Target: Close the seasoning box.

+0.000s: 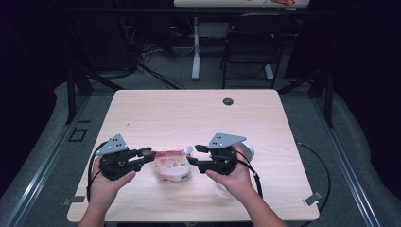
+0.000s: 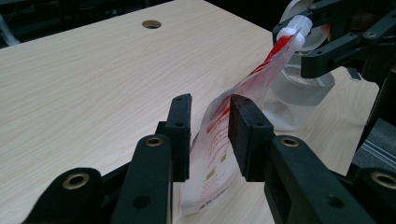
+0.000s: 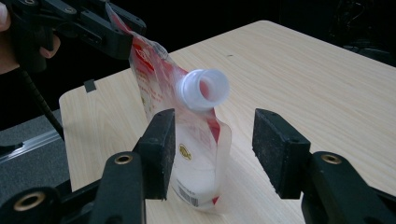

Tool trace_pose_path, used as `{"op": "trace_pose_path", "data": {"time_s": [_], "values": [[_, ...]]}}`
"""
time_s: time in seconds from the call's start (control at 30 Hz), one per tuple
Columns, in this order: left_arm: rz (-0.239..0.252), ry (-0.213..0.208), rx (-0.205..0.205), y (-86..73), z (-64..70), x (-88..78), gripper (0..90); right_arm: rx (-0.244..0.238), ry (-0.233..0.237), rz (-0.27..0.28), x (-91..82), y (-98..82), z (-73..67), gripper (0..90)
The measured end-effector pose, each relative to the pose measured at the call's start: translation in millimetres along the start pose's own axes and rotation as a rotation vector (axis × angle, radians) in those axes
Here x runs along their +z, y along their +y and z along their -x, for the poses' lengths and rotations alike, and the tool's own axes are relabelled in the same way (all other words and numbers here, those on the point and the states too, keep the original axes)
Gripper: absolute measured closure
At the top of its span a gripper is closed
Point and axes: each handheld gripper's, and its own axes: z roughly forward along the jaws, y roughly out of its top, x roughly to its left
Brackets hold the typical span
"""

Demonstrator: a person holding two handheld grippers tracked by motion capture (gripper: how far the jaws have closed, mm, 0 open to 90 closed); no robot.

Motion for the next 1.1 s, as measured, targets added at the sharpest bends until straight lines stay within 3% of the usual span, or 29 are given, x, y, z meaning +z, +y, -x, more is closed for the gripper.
{"op": "trace_pose_path", "data": {"time_s": [0.43, 0.57, 0.83, 1.1], "values": [[-0.004, -0.013, 0.008, 0.7, 0.7, 0.0, 75.1, -0.005, 0.024, 0.023, 6.1, 3.3, -3.0, 54.0], [-0.002, -0.020, 0.010, 0.7, 1.3, -0.1, 76.1, -0.019, 0.008, 0.034, 4.7, 4.8, -4.7, 62.0], [-0.004, 0.001, 0.027, 0.8, 3.0, 0.2, 80.0, -0.026, 0.028, 0.043, 1.5, 7.3, -6.1, 66.9], [-0.004, 0.014, 0.049, 1.1, 6.9, 1.4, 83.7, -0.039, 0.017, 0.037, -1.2, 7.2, -7.6, 67.3]]}}
